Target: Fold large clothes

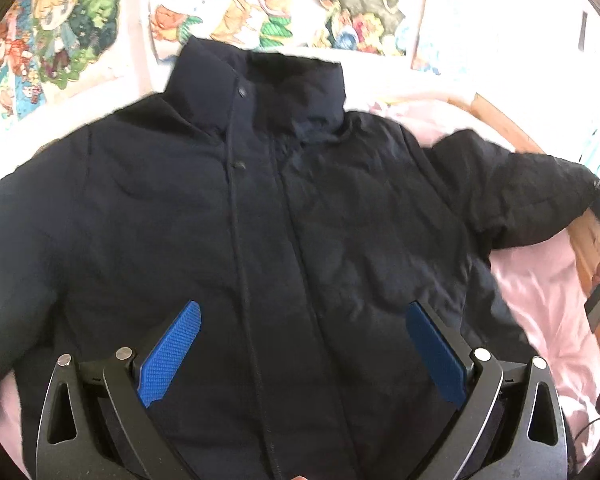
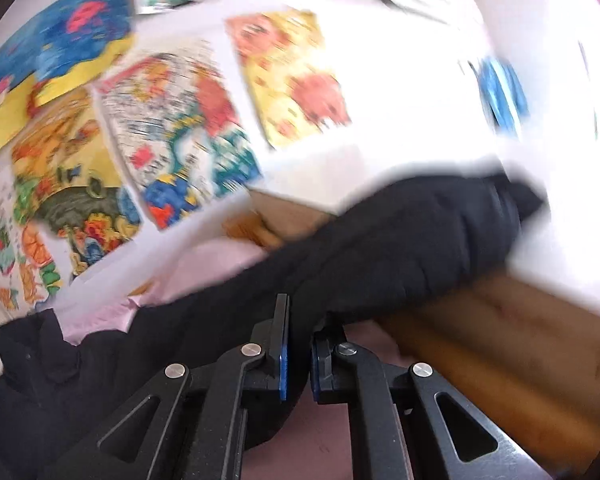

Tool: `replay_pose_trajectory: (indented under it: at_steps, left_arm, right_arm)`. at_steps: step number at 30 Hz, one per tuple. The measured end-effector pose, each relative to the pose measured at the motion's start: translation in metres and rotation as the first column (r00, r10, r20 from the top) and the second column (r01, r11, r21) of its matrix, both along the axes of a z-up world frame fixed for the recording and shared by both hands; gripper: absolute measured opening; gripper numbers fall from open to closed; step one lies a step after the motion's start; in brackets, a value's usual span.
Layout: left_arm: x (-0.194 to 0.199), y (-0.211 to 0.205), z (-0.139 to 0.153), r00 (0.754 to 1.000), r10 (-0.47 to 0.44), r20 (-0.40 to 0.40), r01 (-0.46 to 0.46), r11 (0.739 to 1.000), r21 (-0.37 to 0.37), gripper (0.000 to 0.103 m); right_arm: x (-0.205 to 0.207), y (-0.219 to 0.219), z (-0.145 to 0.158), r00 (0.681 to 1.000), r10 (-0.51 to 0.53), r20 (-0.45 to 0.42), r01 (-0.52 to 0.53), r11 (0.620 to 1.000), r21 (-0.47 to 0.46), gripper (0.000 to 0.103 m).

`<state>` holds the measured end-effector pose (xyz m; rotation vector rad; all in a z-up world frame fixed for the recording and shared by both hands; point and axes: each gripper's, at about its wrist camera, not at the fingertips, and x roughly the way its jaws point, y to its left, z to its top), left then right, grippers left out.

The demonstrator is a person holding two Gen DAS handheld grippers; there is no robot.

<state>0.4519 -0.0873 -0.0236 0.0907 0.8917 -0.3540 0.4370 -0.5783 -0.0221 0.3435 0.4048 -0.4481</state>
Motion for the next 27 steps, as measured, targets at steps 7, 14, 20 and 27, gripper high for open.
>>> replay_pose_trajectory:
  at_steps: [7,14,20,27]
  left_arm:
    - [0.006,0.055,0.030,0.994,0.108,0.011,-0.106,0.986,-0.131,0.101]
    - [0.009,0.130,0.041,0.956,0.292,-0.015,-0.287,0.927,-0.243,0.101]
    - [0.009,0.164,0.026,0.953,0.296,-0.064,-0.298,0.879,-0.372,0.101]
    - [0.028,0.164,-0.013,0.967,0.170,-0.189,-0.244,0.832,-0.498,0.101]
  right_arm:
    - [0.063,0.128,0.063,0.960,0.280,-0.011,-0.252,0.846,-0.470,0.008]
    - [0.077,0.279,0.010,0.756,0.572,-0.319,-0.619,0.467,-0.632,0.008]
    - [0.067,0.340,-0.072,0.596,0.580,-0.555,-0.779,0.250,-0.575,0.008]
    - [0.066,0.348,-0.117,0.517,0.563,-0.645,-0.846,0.225,-0.482,0.008]
